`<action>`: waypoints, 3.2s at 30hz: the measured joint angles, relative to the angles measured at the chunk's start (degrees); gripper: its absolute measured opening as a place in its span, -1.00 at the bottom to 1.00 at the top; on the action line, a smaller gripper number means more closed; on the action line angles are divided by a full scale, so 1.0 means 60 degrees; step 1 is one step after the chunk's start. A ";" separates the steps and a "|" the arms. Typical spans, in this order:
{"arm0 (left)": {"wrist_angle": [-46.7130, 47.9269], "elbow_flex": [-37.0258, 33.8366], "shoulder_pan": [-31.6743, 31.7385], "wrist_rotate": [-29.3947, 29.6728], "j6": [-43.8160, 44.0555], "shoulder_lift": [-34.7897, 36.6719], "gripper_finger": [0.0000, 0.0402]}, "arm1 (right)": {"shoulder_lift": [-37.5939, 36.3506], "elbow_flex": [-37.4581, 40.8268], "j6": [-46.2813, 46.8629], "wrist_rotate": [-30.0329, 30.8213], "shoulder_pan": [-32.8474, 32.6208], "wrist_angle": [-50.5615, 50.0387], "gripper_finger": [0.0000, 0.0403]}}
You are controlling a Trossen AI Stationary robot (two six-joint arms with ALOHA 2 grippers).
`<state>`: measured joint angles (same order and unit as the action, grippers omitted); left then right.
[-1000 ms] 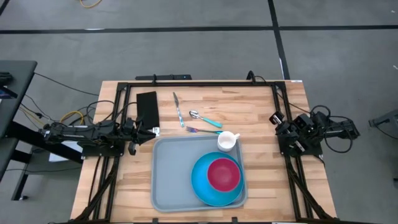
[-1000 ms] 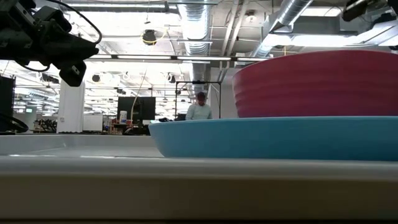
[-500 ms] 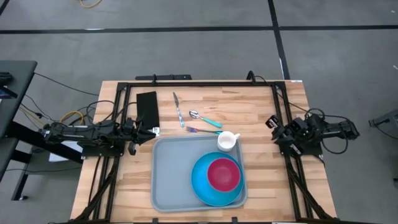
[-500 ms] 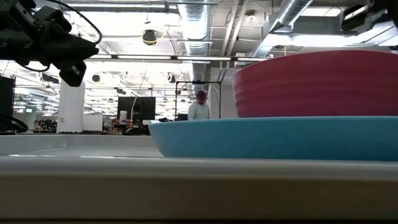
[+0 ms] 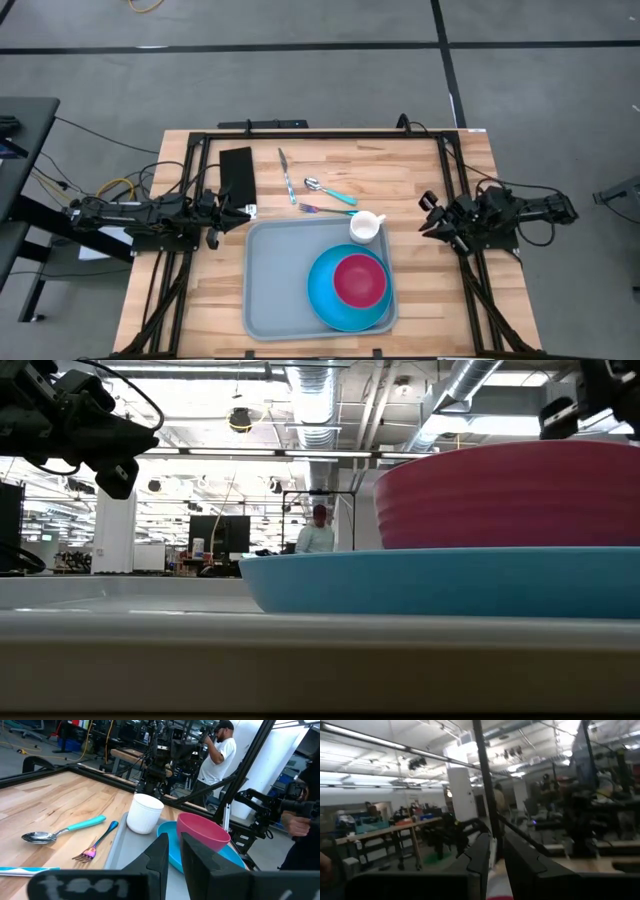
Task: Set up tray
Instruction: Put the black napkin on the gray serving tray to the left of the blue plate
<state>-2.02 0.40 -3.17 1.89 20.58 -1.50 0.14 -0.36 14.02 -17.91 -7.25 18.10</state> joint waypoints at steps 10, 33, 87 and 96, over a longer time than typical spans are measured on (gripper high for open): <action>0.0000 0.0000 -0.0002 0.0000 0.0000 0.0000 -0.82 | 0.0000 0.0004 -0.0084 0.1544 0.0000 -0.1677 -0.75; -0.0003 -0.0002 0.0001 0.0000 0.0000 0.0000 -0.82 | 0.0025 -0.0157 0.0426 0.2536 -0.0018 -0.3279 -0.75; -0.0001 -0.0001 0.0001 0.0000 0.0000 0.0001 -0.82 | 0.0911 -0.0171 0.0743 0.2747 -0.0018 -0.3328 -0.75; -0.0002 0.0000 -0.0002 0.0000 0.0000 0.0000 -0.82 | 0.0911 -0.0171 0.0747 0.2747 -0.0018 -0.3328 -0.75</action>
<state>-2.03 0.40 -3.18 1.89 20.58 -1.50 5.61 -1.39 18.50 -1.43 -7.35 -1.87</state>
